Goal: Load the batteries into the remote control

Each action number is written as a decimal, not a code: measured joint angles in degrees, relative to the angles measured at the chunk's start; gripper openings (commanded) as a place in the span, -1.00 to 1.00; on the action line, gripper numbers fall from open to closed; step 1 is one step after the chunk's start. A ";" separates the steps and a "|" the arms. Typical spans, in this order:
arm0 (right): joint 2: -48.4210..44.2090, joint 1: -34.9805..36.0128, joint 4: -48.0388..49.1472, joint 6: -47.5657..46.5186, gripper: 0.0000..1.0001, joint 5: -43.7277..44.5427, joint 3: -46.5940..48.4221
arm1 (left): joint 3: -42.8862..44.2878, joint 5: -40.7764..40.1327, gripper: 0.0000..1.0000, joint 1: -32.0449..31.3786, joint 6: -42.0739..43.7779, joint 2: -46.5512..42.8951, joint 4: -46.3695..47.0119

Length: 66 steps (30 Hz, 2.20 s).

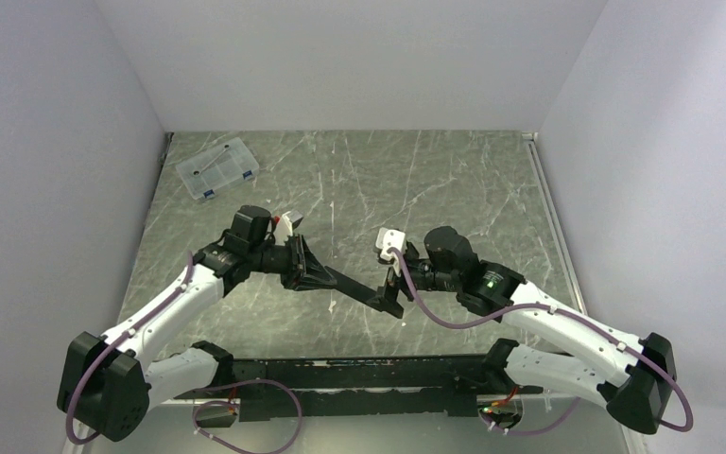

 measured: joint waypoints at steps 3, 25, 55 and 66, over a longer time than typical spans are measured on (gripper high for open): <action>-0.09 0.00 -0.02 1.51 1.00 2.29 0.13 | -0.83 0.00 -1.00 0.00 -1.55 -0.20 1.05; -2.64 5.07 5.57 3.15 0.61 7.43 1.36 | -7.87 0.68 -1.00 1.31 -17.03 -3.82 12.74; -2.08 15.69 7.50 -24.09 0.02 28.63 -5.79 | -14.71 5.09 -1.00 3.89 -34.25 -5.68 26.88; -2.05 16.72 7.72 -25.94 -1.00 30.47 -5.77 | -14.71 5.22 -0.91 4.24 -36.96 -5.53 28.20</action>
